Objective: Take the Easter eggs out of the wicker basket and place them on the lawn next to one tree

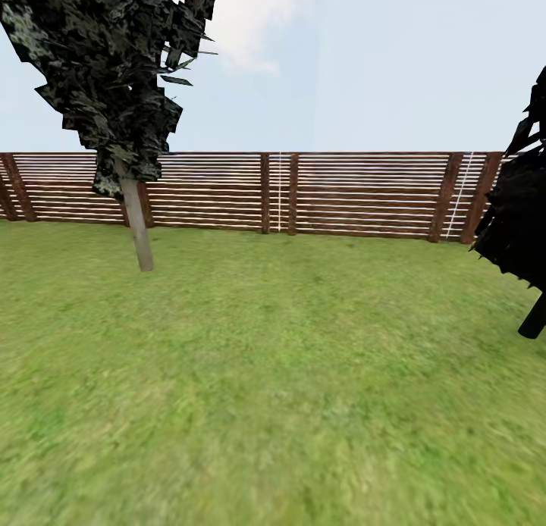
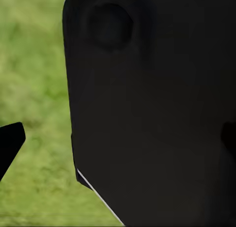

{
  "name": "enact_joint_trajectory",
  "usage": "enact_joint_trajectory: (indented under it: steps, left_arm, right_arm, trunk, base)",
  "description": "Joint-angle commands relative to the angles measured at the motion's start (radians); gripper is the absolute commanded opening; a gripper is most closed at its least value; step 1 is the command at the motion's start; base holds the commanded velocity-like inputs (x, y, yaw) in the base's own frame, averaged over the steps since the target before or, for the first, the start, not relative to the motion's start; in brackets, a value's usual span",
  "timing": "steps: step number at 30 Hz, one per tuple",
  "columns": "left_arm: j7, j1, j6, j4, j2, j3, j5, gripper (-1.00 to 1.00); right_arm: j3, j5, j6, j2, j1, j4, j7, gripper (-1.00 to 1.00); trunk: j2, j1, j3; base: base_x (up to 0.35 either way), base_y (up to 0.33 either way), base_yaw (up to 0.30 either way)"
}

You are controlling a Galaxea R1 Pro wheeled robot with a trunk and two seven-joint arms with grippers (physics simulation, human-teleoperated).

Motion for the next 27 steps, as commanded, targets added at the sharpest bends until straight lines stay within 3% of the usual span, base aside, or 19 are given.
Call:
enact_joint_trajectory:
  steps: [1,4,9,15,27]
  left_arm:
    - [-0.004,0.006,0.000,-0.002,0.006,-0.006,0.001,1.00]
    - [-0.005,0.023,0.000,-0.002,0.023,-0.005,0.000,1.00]
    - [-0.008,0.051,-0.002,-0.018,0.016,-0.002,0.002,1.00]
    - [-0.009,0.054,-0.002,-0.052,0.015,-0.003,0.002,1.00]
    - [-0.008,0.053,-0.002,-0.055,0.018,-0.003,-0.001,1.00]
  right_arm:
    - [0.000,-0.002,-0.002,-0.006,-0.006,-0.006,0.006,1.00]
    - [0.001,0.003,0.001,-0.023,-0.023,0.006,0.011,1.00]
    - [-0.002,-0.003,-0.005,-0.046,-0.032,0.000,0.009,1.00]
    - [0.001,0.003,-0.006,-0.026,-0.032,0.005,0.000,1.00]
    - [-0.004,-0.002,-0.006,-0.022,-0.032,0.005,-0.002,1.00]
  trunk:
    - [0.000,0.000,0.000]
    - [0.000,0.000,0.000]
    - [0.000,0.000,0.000]
    - [0.000,0.000,0.000]
    - [0.000,0.000,0.000]
  base:
    - [0.000,0.000,0.000]
    - [0.000,0.000,0.000]
    - [0.000,0.000,0.000]
    - [0.000,0.000,0.140]
    - [0.000,0.000,0.293]
